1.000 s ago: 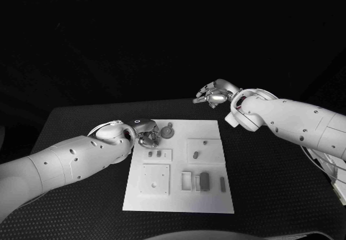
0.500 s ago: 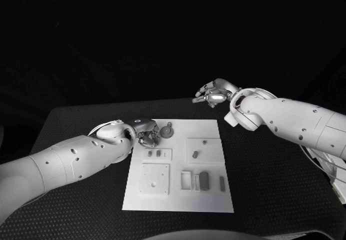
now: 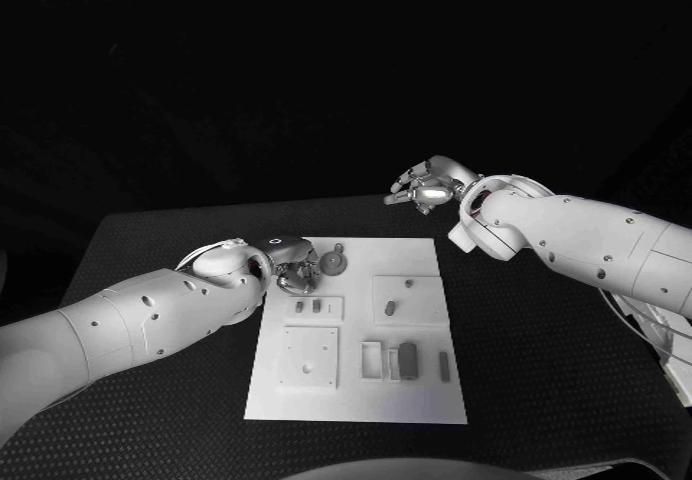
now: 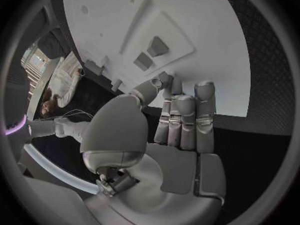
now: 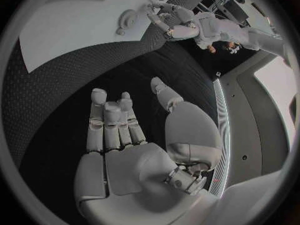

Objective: Assemble the parts on the task board

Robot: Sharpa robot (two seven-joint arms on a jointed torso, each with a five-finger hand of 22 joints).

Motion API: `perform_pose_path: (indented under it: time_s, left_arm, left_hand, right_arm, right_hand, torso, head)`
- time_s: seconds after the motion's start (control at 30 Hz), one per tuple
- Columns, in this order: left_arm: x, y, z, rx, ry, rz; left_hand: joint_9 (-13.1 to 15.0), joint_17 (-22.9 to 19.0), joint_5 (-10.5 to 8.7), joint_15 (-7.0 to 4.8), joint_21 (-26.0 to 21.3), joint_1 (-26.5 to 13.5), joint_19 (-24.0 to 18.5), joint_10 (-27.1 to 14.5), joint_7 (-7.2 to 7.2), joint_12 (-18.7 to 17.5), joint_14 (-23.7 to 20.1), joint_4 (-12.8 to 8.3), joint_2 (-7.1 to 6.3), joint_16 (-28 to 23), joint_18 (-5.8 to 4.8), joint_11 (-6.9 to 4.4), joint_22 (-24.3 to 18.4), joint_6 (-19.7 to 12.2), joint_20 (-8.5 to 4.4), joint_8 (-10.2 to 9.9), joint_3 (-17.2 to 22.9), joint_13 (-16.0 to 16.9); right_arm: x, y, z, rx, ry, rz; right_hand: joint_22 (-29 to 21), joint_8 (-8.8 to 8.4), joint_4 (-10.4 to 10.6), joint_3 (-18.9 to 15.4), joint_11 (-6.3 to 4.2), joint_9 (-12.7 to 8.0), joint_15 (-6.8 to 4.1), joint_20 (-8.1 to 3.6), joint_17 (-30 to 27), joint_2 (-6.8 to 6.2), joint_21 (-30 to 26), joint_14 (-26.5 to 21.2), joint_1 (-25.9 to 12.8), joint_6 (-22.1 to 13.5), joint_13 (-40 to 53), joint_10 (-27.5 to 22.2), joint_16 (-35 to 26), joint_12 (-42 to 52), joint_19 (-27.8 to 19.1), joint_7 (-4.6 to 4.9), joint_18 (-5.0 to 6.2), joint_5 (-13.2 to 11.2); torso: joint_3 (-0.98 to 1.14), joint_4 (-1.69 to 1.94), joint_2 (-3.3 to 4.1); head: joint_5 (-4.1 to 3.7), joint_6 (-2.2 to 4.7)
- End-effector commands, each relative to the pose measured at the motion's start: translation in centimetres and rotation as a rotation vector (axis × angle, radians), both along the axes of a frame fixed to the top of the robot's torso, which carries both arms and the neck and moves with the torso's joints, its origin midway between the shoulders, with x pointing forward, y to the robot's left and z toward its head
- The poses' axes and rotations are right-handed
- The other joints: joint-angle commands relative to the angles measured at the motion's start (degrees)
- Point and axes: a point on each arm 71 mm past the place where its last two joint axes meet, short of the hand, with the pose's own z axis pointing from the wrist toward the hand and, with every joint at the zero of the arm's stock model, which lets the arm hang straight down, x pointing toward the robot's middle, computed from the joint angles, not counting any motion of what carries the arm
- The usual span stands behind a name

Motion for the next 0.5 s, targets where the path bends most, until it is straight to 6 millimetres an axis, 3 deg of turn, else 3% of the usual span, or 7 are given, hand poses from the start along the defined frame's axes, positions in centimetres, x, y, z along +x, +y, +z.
perform_pose_path:
  time_s: [0.03,0.5]
  left_arm:
    - [-0.54,0.02,-1.26,0.045,0.046,-0.021]
    - [-0.53,0.12,-1.25,0.012,0.046,-0.004]
  left_hand:
    - [0.1,-0.1,0.3,-0.43,0.3,0.2,0.0,0.5,0.05,0.3,0.1,-0.1,0.87,0.2,6.66,-0.11,1.2,0.4,-0.37,0.4,0.2,0.1]
    - [-0.2,-0.2,0.18,-0.23,0.2,-0.1,-0.3,-0.1,0.47,-0.3,-0.3,0.0,0.68,0.1,6.5,0.12,1.2,-0.6,-0.34,0.0,0.0,0.1]
  right_arm:
    - [-0.07,0.17,-0.02,0.0,0.003,0.015]
    - [-0.04,0.18,-0.03,0.0,0.003,0.015]
  right_hand:
    - [0.7,-0.18,0.3,-0.1,-0.09,-0.1,-0.05,0.08,-0.1,0.13,-0.3,-0.5,-0.4,-0.1,-0.1,-0.4,0.4,0.2,-0.1,0.39,0.68,0.2]
    - [0.7,-0.18,0.2,-0.1,-0.09,-0.1,-0.05,0.08,-0.1,0.13,-0.3,-0.5,-0.4,-0.1,-0.1,-0.4,0.4,0.2,-0.1,0.39,0.68,0.2]
  torso:
    - [-0.02,0.05,0.01]
    - [-0.07,0.08,-0.02]
  head:
    - [-0.06,-0.04]
    - [-0.08,-0.09]
